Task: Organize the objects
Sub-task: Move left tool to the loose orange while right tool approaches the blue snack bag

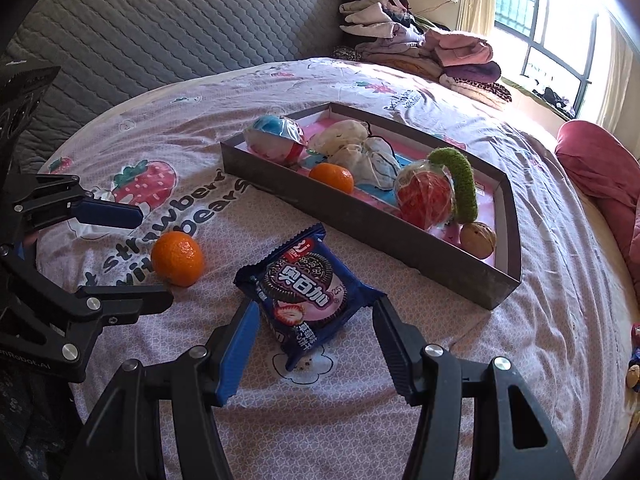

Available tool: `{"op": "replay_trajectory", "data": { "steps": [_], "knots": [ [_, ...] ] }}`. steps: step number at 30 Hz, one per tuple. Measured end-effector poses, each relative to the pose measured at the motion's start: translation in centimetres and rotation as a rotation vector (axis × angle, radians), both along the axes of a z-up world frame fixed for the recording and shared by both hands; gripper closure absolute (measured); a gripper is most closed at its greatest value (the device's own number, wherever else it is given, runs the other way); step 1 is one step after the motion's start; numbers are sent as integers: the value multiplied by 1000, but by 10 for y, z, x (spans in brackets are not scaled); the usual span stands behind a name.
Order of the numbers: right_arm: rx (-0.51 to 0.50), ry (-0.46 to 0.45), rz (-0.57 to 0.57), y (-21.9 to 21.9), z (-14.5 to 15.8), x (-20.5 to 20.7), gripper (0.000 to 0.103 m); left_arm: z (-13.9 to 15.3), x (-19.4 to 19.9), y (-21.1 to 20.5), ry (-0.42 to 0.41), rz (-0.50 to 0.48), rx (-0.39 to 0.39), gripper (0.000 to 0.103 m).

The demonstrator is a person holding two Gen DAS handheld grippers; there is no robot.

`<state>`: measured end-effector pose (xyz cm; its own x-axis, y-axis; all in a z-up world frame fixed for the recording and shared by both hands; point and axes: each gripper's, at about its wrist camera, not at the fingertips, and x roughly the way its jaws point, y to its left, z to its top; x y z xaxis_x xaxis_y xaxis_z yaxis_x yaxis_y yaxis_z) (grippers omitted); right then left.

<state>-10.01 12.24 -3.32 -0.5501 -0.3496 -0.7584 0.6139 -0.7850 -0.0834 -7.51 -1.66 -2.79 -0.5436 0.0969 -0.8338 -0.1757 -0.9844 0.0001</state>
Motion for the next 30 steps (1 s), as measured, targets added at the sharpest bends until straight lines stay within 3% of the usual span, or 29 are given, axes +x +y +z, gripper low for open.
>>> {"op": "replay_trajectory", "data": {
  "steps": [23, 30],
  "knots": [
    [-42, -36, 13, -8, -11, -36, 41, -15, -21, -18, 12, 11, 49, 27],
    [-72, -87, 45, -13, -18, -53, 39, -20, -27, -19, -7, 0, 82, 27]
  ]
}}
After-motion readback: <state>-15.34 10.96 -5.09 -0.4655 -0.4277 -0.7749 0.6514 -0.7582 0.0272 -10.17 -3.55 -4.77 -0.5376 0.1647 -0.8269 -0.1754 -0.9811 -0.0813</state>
